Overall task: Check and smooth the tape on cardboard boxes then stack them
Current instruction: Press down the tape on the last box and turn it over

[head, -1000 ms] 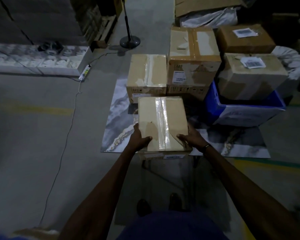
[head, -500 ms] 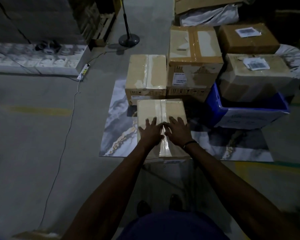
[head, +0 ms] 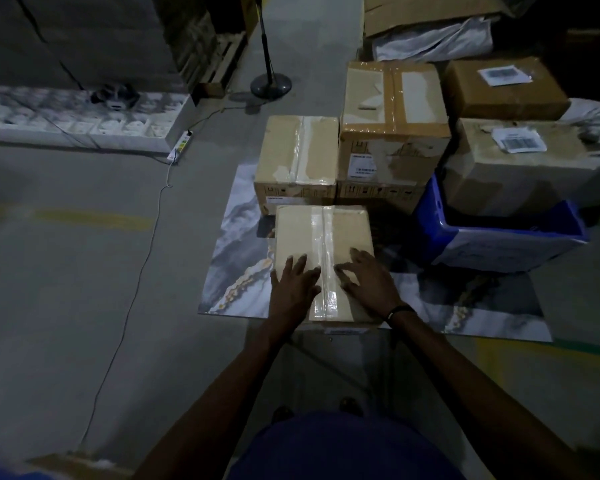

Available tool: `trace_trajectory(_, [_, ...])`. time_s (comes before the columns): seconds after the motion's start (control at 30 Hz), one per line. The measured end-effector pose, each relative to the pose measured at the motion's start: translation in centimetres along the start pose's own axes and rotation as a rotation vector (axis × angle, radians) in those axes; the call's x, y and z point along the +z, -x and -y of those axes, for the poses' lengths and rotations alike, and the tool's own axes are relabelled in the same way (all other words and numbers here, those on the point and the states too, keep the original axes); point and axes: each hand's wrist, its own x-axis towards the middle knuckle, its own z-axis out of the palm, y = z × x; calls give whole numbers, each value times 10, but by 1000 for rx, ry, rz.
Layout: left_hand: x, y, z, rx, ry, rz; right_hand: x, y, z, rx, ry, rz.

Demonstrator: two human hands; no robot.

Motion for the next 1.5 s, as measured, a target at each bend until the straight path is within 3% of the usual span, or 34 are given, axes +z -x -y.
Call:
trace_trajectory(0.13, [6,5,13,-149,142,-107,-2,9,-9,175,-223,-102])
trace_trajectory(0.33, [-8,8,10,-242,485,-205,-3,7,-8,250,-361,-40])
trace_trajectory(0.57, [-46,14,17,-275,461,-267,-26,8,26,217,-324,-42])
trace_trajectory(0.97, [-233,-21,58,-136,327,-387,-120,-46,134,126,-372,-234])
trace_trajectory(1.17, [-276,-88,93,-73,401,-360,-140,-118,160,162,-425,-315])
trace_trajectory(1.33, [-293,-157,110,-7,436,-281,-160,-173,172,183,-309,-336])
trace_trajectory(1.5, [-293,-226,117,-56,573,-195,-178,-232,166,176,-167,-285])
